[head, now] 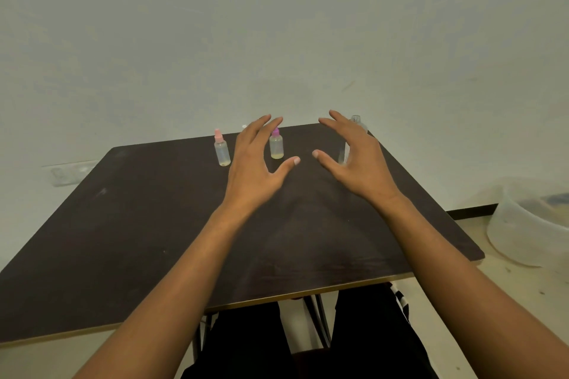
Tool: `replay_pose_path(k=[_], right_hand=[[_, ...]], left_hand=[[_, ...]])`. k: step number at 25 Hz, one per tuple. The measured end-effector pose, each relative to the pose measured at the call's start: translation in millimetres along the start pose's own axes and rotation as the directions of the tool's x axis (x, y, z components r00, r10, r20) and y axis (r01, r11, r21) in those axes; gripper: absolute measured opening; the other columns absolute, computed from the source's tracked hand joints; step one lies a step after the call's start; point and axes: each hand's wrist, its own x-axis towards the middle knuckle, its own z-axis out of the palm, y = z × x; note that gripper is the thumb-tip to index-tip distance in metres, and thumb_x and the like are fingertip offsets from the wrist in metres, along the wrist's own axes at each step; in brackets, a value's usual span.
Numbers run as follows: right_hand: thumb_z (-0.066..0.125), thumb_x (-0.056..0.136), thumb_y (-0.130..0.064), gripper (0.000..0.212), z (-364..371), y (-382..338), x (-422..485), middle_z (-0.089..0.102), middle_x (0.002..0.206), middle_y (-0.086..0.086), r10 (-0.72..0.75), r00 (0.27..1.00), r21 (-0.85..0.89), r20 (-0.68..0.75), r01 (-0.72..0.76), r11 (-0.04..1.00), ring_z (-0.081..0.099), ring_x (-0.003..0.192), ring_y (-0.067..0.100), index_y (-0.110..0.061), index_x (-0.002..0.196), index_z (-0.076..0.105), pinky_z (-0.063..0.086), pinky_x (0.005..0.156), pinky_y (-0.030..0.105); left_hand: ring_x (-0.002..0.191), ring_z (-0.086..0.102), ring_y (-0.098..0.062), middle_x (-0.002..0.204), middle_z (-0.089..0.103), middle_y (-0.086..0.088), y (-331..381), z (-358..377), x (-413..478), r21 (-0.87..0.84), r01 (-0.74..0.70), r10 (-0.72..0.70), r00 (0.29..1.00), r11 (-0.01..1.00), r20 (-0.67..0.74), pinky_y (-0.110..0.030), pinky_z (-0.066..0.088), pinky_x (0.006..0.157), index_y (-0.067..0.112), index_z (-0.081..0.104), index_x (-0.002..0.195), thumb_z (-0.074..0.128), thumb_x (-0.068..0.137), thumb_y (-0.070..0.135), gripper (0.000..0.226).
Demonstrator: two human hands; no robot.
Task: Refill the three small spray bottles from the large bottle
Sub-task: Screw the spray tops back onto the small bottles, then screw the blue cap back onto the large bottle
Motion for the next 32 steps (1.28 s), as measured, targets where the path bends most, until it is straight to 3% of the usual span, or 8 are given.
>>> replay_pose_path(k=[6,9,17,19,24,27,29,32], right_hand=[[0.076,0.095,-0.042,0.063,-6.1,1.2,-5.5,0.044,0.165,-0.005,0.008,1.000,-0.020,0.005,-0.008,1.000,0.039,0.153,0.011,-0.029,0.153,0.054,0.014,0.114,0.008],[0.076,0.096,-0.042,0.063,-6.9,2.4,-5.7,0.044,0.165,-0.005,0.015,1.000,-0.028,0.012,-0.014,1.000,0.039,0.153,0.012,-0.029,0.153,0.053,0.020,0.118,0.019],[0.077,0.095,-0.042,0.065,-6.3,7.8,-6.3,0.046,0.164,-0.005,0.027,0.999,-0.031,0.016,-0.027,0.999,0.040,0.153,0.012,-0.028,0.154,0.053,0.018,0.117,0.015],[0.077,0.095,-0.042,0.065,-6.7,8.7,-5.6,0.046,0.164,-0.006,0.028,0.999,-0.035,0.017,-0.027,0.999,0.039,0.153,0.012,-0.029,0.154,0.053,0.017,0.116,0.013],[0.077,0.095,-0.042,0.065,-7.2,8.1,-4.6,0.045,0.164,-0.005,0.027,0.999,-0.031,0.028,-0.026,0.999,0.039,0.153,0.014,-0.029,0.154,0.053,0.024,0.122,0.026],[0.077,0.094,-0.041,0.064,-8.3,9.5,-3.9,0.047,0.163,-0.005,0.028,0.999,-0.010,0.027,-0.028,1.000,0.041,0.153,0.013,-0.028,0.152,0.054,0.031,0.126,0.035],[0.078,0.094,-0.041,0.063,-10.2,11.9,-1.4,0.048,0.163,-0.005,0.036,0.999,-0.005,0.013,-0.036,0.999,0.042,0.151,0.012,-0.027,0.151,0.056,0.033,0.126,0.035],[0.078,0.094,-0.042,0.063,-14.2,18.4,3.8,0.047,0.163,-0.006,0.071,0.998,-0.004,-0.002,-0.071,0.997,0.043,0.150,0.013,-0.029,0.152,0.055,0.034,0.124,0.032]], left_hand=[[0.155,0.029,-0.005,0.167,0.035,0.015,1.1,9.4,-8.6,-0.036,0.026,-0.024,0.999,0.999,0.037,-0.024,0.027,0.117,0.040,0.039,0.159,0.080,0.090,0.049,0.080],[0.155,0.029,-0.006,0.167,0.035,0.014,1.4,11.4,-8.7,-0.036,0.047,-0.046,0.998,0.998,0.046,-0.030,0.032,0.119,0.040,0.039,0.160,0.080,0.090,0.049,0.081],[0.156,0.030,-0.008,0.168,0.035,0.012,4.5,14.6,-8.7,-0.085,0.061,-0.055,0.996,0.994,0.077,-0.045,0.039,0.123,0.035,0.041,0.160,0.081,0.091,0.044,0.081],[0.155,0.031,-0.009,0.167,0.036,0.012,5.0,15.6,-7.8,-0.078,0.060,-0.054,0.995,0.995,0.082,-0.043,0.036,0.125,0.034,0.041,0.160,0.081,0.091,0.045,0.081],[0.154,0.034,-0.011,0.166,0.040,0.009,4.7,19.0,-6.7,-0.089,0.062,-0.054,0.995,0.994,0.086,-0.036,0.031,0.124,0.032,0.044,0.158,0.081,0.090,0.044,0.079],[0.151,0.039,-0.009,0.162,0.044,0.008,2.2,22.6,-6.6,-0.131,0.064,-0.054,0.995,0.989,0.082,-0.025,0.030,0.119,0.030,0.047,0.157,0.081,0.091,0.043,0.076],[0.148,0.043,-0.008,0.160,0.047,0.009,0.4,26.4,-5.1,-0.169,0.077,-0.065,0.995,0.983,0.081,-0.021,0.031,0.116,0.030,0.048,0.155,0.081,0.091,0.043,0.074],[0.145,0.047,-0.009,0.159,0.048,0.009,-1.4,35.2,0.3,-0.203,0.117,-0.100,0.991,0.972,0.091,-0.027,0.040,0.116,0.031,0.049,0.154,0.081,0.091,0.045,0.072]])
